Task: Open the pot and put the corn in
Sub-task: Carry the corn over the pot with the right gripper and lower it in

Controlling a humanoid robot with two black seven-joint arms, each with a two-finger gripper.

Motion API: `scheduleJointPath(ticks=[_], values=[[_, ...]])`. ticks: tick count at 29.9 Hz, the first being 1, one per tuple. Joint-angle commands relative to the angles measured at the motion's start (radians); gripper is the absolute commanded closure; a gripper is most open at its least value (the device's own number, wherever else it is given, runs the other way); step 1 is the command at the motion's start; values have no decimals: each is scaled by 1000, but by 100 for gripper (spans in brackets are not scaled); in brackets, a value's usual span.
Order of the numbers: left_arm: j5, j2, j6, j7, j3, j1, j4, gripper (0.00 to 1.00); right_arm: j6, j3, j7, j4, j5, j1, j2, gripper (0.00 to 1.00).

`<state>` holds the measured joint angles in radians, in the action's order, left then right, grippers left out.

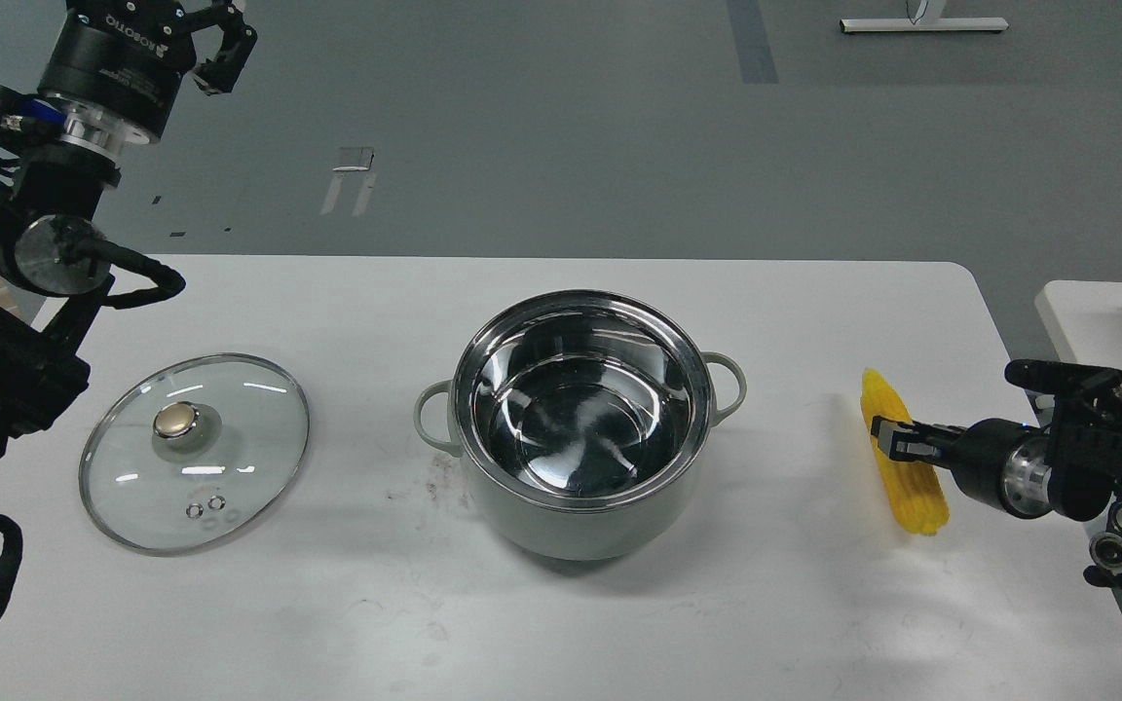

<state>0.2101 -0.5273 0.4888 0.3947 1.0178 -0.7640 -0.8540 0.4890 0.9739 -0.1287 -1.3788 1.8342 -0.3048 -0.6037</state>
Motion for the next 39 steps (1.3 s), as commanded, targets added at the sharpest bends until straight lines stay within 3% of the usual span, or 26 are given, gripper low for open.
scheduleJointPath(ticks=[1,8,16,19,20,22,28,30,34,36,39], values=[[3,0,0,0,-2,-3,-4,2,0,81,4,-32,-4,-22,10,95],[3,-3,0,0,-5,-3,-19,2,0,154,6,-207,-10,-99,67,95],[3,-10,0,0,-5,-6,-31,2,0,128,-12,-252,-19,-191,413,95],[3,-16,0,0,-5,-6,-31,2,0,54,-26,-212,-15,-200,459,91],[3,-16,0,0,-4,-6,-31,2,0,33,-26,-201,-13,-200,469,88],[3,-17,0,0,-4,-6,-31,2,0,-21,-23,-152,-15,-218,478,72],[3,-16,0,0,-5,-9,-31,2,0,-102,-23,-143,-16,-229,466,62],[3,-14,0,0,-5,-11,-31,2,0,-142,-22,-141,-13,-226,437,42],[3,-14,0,0,-5,-9,-31,2,0,-150,-19,-134,-13,-224,426,25],[5,-13,0,0,-5,-8,-31,2,0,-150,-17,-135,-13,-226,426,8],[5,-10,0,0,-5,-8,-31,2,0,-150,-17,-135,-15,-226,426,5]])
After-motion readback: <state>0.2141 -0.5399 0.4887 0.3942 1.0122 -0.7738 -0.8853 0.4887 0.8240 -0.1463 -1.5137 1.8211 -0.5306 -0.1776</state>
